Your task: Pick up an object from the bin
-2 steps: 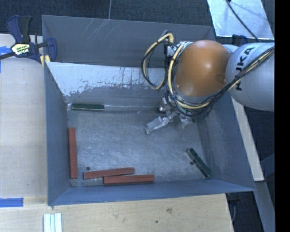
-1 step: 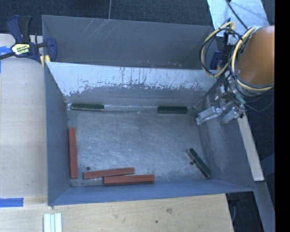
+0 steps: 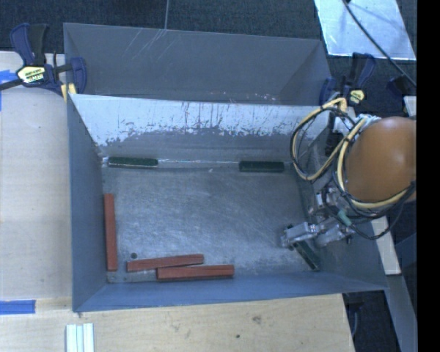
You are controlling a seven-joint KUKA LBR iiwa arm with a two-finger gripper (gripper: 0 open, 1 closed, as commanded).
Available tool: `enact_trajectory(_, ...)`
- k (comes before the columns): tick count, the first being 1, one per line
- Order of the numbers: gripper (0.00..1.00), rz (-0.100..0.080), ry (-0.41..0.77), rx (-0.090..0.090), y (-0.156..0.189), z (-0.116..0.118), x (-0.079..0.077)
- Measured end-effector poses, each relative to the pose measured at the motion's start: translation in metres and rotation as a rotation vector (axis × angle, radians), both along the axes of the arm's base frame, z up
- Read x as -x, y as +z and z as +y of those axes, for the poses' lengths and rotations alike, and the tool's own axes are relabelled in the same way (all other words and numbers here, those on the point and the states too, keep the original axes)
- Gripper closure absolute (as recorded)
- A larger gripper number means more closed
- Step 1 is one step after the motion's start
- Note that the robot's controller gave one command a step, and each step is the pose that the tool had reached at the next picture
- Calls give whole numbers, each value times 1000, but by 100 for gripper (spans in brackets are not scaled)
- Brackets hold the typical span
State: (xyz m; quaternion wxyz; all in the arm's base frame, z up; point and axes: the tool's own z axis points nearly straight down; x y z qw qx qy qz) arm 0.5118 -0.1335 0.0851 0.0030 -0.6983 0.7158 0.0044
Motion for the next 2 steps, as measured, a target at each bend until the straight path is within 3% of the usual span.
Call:
enact_trajectory(1, 0, 5, 282, 16, -11, 11, -29)
enact_trajectory(2, 100, -9, 286, 7, -13, 16, -30)
